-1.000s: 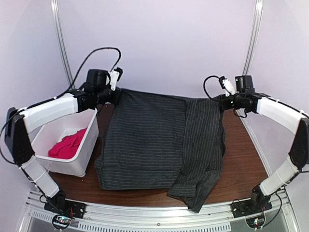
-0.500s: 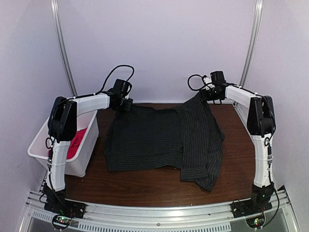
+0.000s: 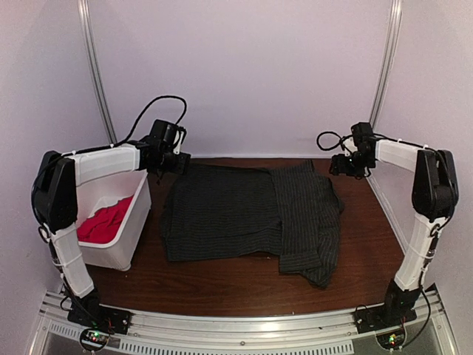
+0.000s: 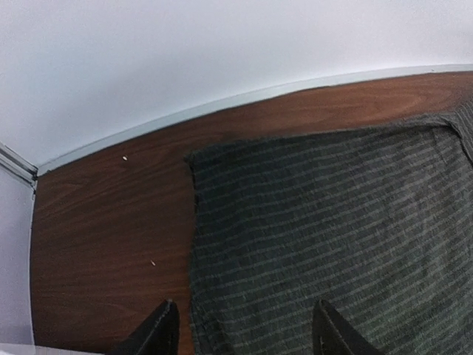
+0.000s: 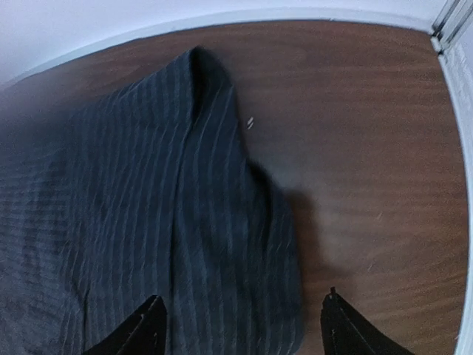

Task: Fold and stack the mixed laundry pile
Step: Flatten out the crumpled shirt at the center of the board, then pick up the flattened shirt from the center of the board.

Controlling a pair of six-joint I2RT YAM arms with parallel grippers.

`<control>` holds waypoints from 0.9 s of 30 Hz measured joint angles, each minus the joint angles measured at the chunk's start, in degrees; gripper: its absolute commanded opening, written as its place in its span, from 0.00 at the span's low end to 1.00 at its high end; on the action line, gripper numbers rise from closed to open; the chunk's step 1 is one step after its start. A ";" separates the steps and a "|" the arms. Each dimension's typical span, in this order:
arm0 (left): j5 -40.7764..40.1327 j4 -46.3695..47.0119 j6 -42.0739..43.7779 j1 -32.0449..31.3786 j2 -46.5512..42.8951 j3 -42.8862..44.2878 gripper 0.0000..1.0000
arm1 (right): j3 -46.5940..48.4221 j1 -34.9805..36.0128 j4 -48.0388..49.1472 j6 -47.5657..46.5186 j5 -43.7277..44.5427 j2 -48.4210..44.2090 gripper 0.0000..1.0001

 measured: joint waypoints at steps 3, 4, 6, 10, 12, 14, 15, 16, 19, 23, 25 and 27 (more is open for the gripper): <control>2.38 0.46 -1.46 -1.29 -4.79 -7.41 0.61 | -12.98 0.55 1.68 4.00 -7.80 -10.58 0.63; 2.97 0.42 -1.90 -1.75 -6.01 -9.27 0.61 | -16.11 0.79 2.99 5.33 -10.21 -13.53 0.62; 4.07 0.70 -2.56 -2.47 -7.80 -12.04 0.61 | -21.07 1.29 5.77 7.28 -14.12 -17.88 0.61; 5.55 1.22 -3.41 -3.67 -9.31 -14.97 0.61 | -28.63 2.29 10.58 10.95 -19.98 -20.96 0.57; 5.92 1.86 -3.72 -3.93 -9.31 -15.45 0.61 | -31.06 2.67 12.46 12.24 -21.97 -20.06 0.56; 6.16 2.12 -3.96 -4.17 -9.31 -15.65 0.61 | -33.16 3.02 14.03 13.46 -23.54 -18.75 0.56; 6.21 2.19 -4.11 -4.31 -9.31 -15.65 0.61 | -33.97 3.23 14.64 14.01 -23.96 -18.18 0.55; 6.21 2.29 -4.20 -4.42 -9.31 -15.65 0.61 | -34.53 3.43 15.08 14.34 -24.30 -17.75 0.54; 6.19 2.97 -4.42 -4.79 -9.31 -15.87 0.61 | -36.06 4.20 16.96 15.61 -25.27 -16.83 0.52; 6.19 3.17 -4.61 -5.16 -9.29 -16.20 0.61 | -36.70 5.53 19.37 16.81 -26.14 -15.30 0.52; 6.16 3.19 -4.63 -5.29 -9.29 -16.20 0.61 | -37.27 6.19 20.44 17.31 -26.16 -14.56 0.52; 6.16 3.28 -4.68 -5.42 -9.29 -16.20 0.61 | -38.10 6.62 21.05 17.75 -26.12 -14.25 0.51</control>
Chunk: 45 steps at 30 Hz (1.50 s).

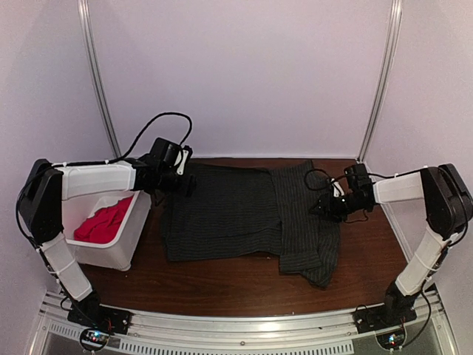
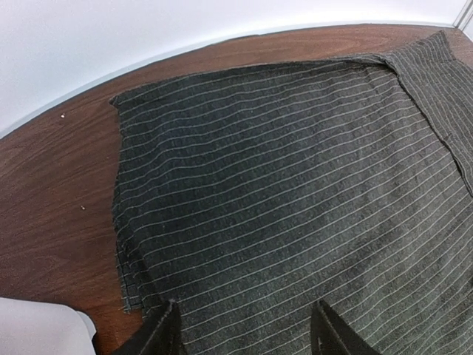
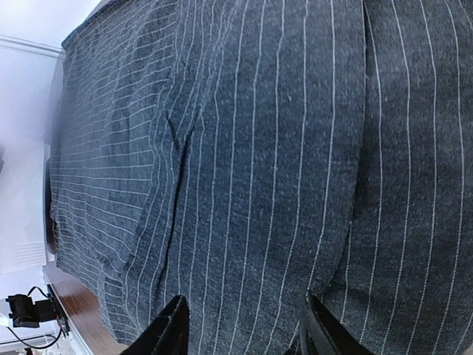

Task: Fold and stack the mixed laundry pile
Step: Pick up the flattened shirt from the center of the board.

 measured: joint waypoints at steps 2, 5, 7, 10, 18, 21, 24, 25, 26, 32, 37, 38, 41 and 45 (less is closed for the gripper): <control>0.00 0.00 -0.13 -0.02 0.00 0.00 0.61 | -1.03 0.13 0.37 0.46 0.07 0.02 0.51; -0.02 0.02 -0.15 -0.11 0.02 0.02 0.61 | -2.80 0.39 1.05 0.92 0.11 0.00 0.52; -0.02 0.04 -0.15 -0.22 0.09 0.02 0.61 | -4.24 0.50 1.68 1.40 0.13 0.00 0.52; -0.02 0.04 -0.15 -0.33 0.17 0.02 0.61 | -6.29 0.92 3.39 2.38 -0.07 -0.28 0.49; -0.02 0.11 -0.15 -0.50 0.55 0.02 0.61 | -9.01 3.98 7.19 7.02 -2.49 -1.68 0.00; -0.04 0.07 -0.15 -0.50 0.76 0.02 0.61 | -7.50 4.28 8.00 8.59 -4.61 -2.43 0.00; -0.09 0.09 -0.15 -0.50 0.76 0.02 0.61 | -0.85 4.26 7.10 8.98 -5.33 -1.79 0.00; -0.13 0.07 -0.15 -0.50 0.76 0.02 0.61 | 3.48 4.22 6.73 8.96 -5.57 -0.76 0.00; -0.15 0.04 -0.15 -0.50 0.76 0.02 0.61 | 8.39 4.13 6.56 8.81 -5.77 0.81 0.00; -0.59 0.09 -0.15 -0.50 0.74 -0.09 0.61 | 49.00 2.69 5.70 8.57 -7.19 19.23 0.00; -1.40 0.11 -0.15 -0.50 0.15 -0.85 0.61 | 70.27 1.75 4.46 9.27 -7.32 31.12 0.00; -1.53 0.11 -0.15 -0.50 0.02 -0.98 0.61 | 70.66 1.60 4.46 9.42 -7.37 31.85 0.00; -1.57 0.17 -0.13 -0.50 -0.02 -1.16 0.61 | 66.10 1.49 5.70 9.66 -7.78 32.00 0.00; -1.49 0.37 -0.13 -0.50 -0.02 -1.29 0.61 | 53.51 1.53 8.55 9.84 -8.24 31.01 0.00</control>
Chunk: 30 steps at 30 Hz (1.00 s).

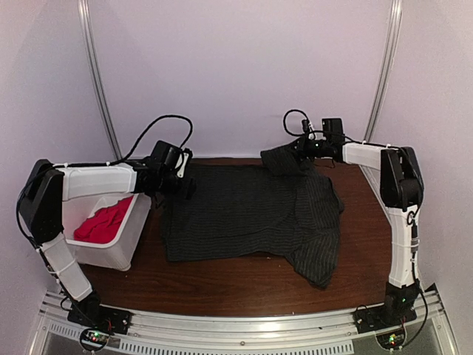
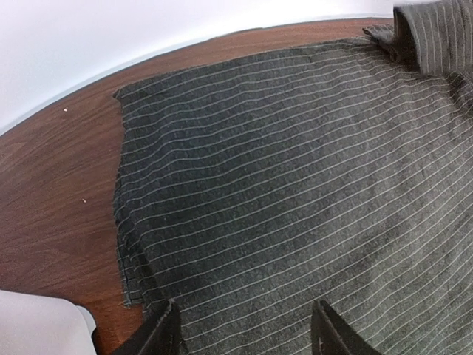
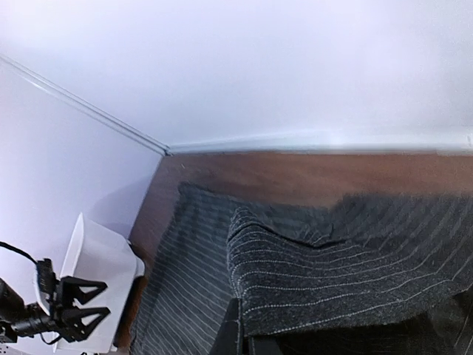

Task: Fold and stack the mixed laundry pile
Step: Pick up the flattened shirt from the center of the board.

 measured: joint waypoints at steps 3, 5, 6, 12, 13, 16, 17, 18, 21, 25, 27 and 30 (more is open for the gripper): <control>0.09 0.55 -0.02 0.00 0.17 0.00 0.62 | -8.50 0.13 0.87 -0.02 -0.07 -0.17 0.00; 0.33 1.09 -0.02 0.00 0.66 0.02 0.62 | -10.51 0.15 -0.70 -0.48 -0.04 0.11 0.19; 0.63 1.31 -0.02 0.00 1.03 0.04 0.62 | -10.40 0.17 -1.36 -0.81 -0.02 0.33 0.33; 3.34 1.29 0.48 -0.46 3.34 0.04 0.65 | -8.68 0.17 -6.67 -6.40 2.75 -0.98 0.74; 3.72 1.14 0.72 -0.81 3.34 0.04 0.65 | -10.78 0.15 -7.56 -7.43 3.69 -3.02 0.74; 4.66 1.03 1.40 -2.34 2.89 -0.26 0.65 | -19.41 0.00 -10.27 -9.90 6.51 -11.65 0.74; 5.14 1.05 1.55 -2.84 2.49 -0.76 0.65 | -21.97 -0.07 -10.84 -10.27 7.13 -14.60 0.74; 5.44 1.01 1.55 -3.32 1.90 -1.64 0.65 | -25.33 -0.07 -10.49 -10.73 7.63 -17.99 0.74; 6.75 0.70 1.49 -4.46 0.24 -4.70 0.65 | -35.39 -0.09 -9.70 -11.43 8.59 -27.47 0.70; 7.30 0.07 1.29 -4.57 0.22 -7.56 0.65 | -44.06 -0.09 -8.02 -11.76 8.46 -30.29 0.67; 7.26 -0.87 1.07 -4.57 0.76 -7.89 0.65 | -47.65 -0.07 -7.34 -11.32 8.33 -29.77 0.67; 6.58 -0.98 0.61 -4.57 3.28 -7.61 0.64 | -50.62 -0.11 -7.26 -10.86 8.35 -27.74 0.66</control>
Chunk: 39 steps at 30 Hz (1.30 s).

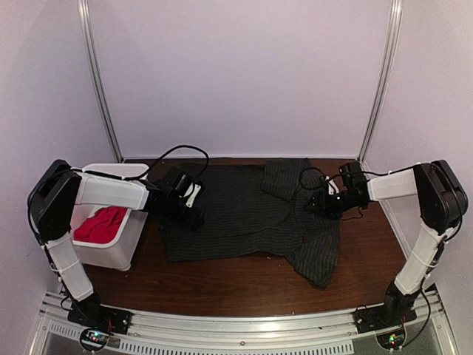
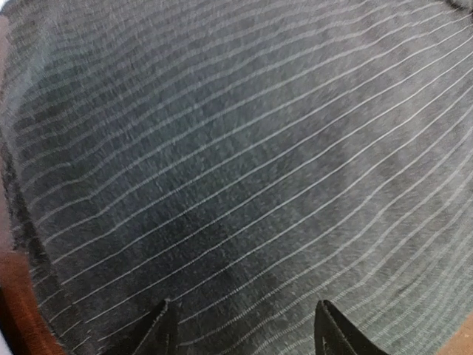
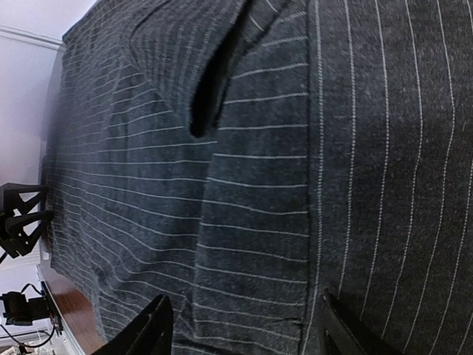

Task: Fold and stack the mixed laundry pile
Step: Pick up the flattened shirt from the center of the board.

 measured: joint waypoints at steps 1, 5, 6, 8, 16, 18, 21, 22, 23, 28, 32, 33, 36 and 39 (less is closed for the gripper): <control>-0.24 0.00 -0.13 0.00 1.01 0.22 0.63 | -0.02 -0.09 0.15 -0.02 0.02 1.01 0.66; -1.55 -1.07 -0.37 0.31 6.73 2.99 0.61 | 3.34 -1.01 1.44 -0.02 -0.26 6.25 0.65; -1.70 -1.03 -0.42 0.46 7.45 3.98 0.60 | 4.74 -1.36 2.12 0.04 -0.22 7.65 0.65; -1.73 -1.51 -0.46 1.29 9.68 7.15 0.59 | 7.04 -2.10 3.21 0.15 -0.50 9.81 0.65; -1.73 -4.55 0.09 7.32 19.67 22.73 0.61 | 16.35 -6.47 1.70 0.59 -0.20 14.58 0.65; -1.57 -5.22 0.48 7.89 19.52 24.11 0.63 | 16.02 -6.84 0.44 0.57 0.02 11.85 0.66; -1.20 -5.77 1.03 7.63 16.81 23.87 0.66 | 10.84 -5.44 -0.72 1.46 0.37 1.14 0.67; -1.03 -5.68 1.18 7.28 15.19 23.12 0.66 | 7.69 -4.52 -1.11 2.10 0.44 -4.66 0.69; -0.74 -5.66 1.25 6.84 13.25 22.12 0.67 | 4.52 -3.41 -1.44 2.75 0.66 -10.60 0.70; -0.02 -5.16 1.36 3.82 3.89 17.00 0.67 | -8.90 5.42 -2.95 7.37 4.94 -30.27 0.74; 0.11 -5.09 1.29 1.86 0.74 14.03 0.67 | -19.06 13.55 -7.28 13.92 11.82 -35.91 0.75; 0.24 -5.11 1.18 1.62 0.52 13.46 0.67 | -21.38 15.47 -8.59 15.82 13.73 -37.16 0.76; 0.31 -5.27 0.85 1.40 0.48 12.44 0.67 | -25.44 20.41 -11.89 20.65 18.43 -39.65 0.79; 0.28 -5.35 0.48 1.20 0.37 11.74 0.67 | -27.19 25.14 -13.53 24.79 23.08 -40.50 0.80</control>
